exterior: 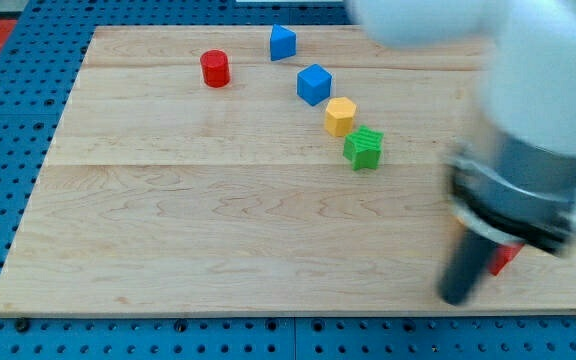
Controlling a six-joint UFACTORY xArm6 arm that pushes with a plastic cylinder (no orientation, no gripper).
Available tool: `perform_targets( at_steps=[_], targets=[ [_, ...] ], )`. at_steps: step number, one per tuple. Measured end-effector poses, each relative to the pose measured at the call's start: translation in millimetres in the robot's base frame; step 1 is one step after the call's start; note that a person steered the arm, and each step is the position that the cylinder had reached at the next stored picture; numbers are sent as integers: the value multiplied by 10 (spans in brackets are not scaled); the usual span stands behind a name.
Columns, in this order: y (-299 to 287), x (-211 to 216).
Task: Move the heart towards the left
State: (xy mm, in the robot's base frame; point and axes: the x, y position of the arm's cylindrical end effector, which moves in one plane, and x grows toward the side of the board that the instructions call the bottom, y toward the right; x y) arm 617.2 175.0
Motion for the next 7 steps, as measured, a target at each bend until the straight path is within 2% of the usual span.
perform_targets(
  at_steps=[1, 2, 3, 4, 5, 6, 7],
  targets=[
    [707, -6],
    [1112, -390],
    [983, -574],
    [321, -800],
    [215, -858],
    [426, -1040],
    [-68, -1060]
  ],
)
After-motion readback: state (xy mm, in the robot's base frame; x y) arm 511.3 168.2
